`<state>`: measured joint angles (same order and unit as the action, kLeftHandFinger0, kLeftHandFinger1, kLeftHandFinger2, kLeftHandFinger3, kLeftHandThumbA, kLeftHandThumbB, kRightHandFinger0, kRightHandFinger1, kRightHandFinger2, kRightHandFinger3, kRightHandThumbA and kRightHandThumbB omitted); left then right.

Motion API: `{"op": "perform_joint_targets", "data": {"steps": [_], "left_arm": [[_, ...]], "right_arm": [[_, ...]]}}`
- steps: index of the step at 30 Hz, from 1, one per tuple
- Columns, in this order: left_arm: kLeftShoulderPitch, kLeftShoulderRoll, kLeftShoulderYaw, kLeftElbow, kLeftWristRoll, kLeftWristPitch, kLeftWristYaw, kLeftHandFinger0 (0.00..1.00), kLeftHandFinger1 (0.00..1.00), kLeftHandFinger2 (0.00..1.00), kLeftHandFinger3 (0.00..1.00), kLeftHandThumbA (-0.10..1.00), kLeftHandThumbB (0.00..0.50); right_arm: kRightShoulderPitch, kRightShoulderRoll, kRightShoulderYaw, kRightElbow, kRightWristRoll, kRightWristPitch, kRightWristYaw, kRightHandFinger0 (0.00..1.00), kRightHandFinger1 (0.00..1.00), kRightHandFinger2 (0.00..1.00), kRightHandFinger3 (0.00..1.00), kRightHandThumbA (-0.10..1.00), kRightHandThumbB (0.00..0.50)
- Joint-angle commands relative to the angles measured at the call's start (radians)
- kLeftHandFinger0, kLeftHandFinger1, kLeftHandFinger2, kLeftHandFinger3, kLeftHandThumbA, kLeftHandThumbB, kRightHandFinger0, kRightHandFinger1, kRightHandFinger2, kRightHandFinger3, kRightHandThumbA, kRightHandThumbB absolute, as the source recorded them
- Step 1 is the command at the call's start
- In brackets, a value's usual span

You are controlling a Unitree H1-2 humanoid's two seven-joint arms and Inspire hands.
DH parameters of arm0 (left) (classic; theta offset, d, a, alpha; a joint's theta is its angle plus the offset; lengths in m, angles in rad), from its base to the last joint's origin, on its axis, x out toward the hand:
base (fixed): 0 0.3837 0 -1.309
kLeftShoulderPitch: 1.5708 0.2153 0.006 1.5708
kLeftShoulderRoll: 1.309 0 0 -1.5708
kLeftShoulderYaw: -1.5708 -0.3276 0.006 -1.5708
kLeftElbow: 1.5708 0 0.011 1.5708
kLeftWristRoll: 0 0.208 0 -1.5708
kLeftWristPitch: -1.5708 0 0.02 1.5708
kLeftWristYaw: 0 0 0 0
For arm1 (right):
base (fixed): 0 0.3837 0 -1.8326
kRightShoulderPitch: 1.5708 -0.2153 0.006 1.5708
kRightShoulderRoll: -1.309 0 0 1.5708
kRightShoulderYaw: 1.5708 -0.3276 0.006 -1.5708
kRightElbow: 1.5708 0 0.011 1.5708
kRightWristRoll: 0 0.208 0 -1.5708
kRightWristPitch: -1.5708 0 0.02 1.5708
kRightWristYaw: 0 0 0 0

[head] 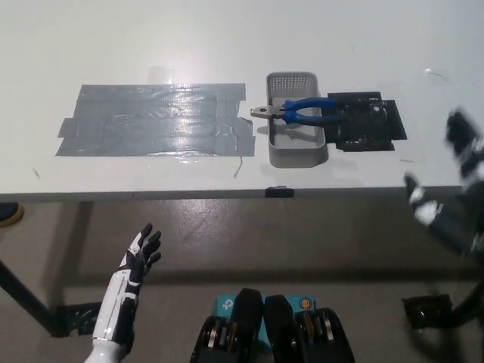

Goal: The robot picks the blue plier placed on top of the container and places it on the grey area of the table

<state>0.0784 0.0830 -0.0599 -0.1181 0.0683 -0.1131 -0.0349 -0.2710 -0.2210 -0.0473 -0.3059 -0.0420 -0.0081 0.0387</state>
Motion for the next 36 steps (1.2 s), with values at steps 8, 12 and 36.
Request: {"op": "perform_joint_targets", "data": {"steps": [8,12,36], "left_arm": [[0.0,0.012,-0.009,-0.027,0.02,-0.029,-0.01,1.0,1.0,1.0,1.0,1.0,0.008],[0.0,0.017,-0.013,-0.031,0.029,-0.027,-0.012,1.0,1.0,1.0,1.0,1.0,0.009],[0.016,0.024,-0.034,-0.043,0.089,-0.034,0.008,1.0,1.0,1.0,1.0,0.99,0.0]], "right_arm": [[-0.53,-0.229,0.211,0.267,-0.17,0.403,0.232,1.0,1.0,1.0,1.0,0.85,0.297],[-0.718,-0.276,0.358,0.466,-0.237,0.444,0.34,1.0,1.0,1.0,1.0,0.87,0.337],[-1.184,-0.007,0.669,1.247,-0.316,0.395,0.534,1.0,1.0,1.0,1.0,1.0,0.393]]}}
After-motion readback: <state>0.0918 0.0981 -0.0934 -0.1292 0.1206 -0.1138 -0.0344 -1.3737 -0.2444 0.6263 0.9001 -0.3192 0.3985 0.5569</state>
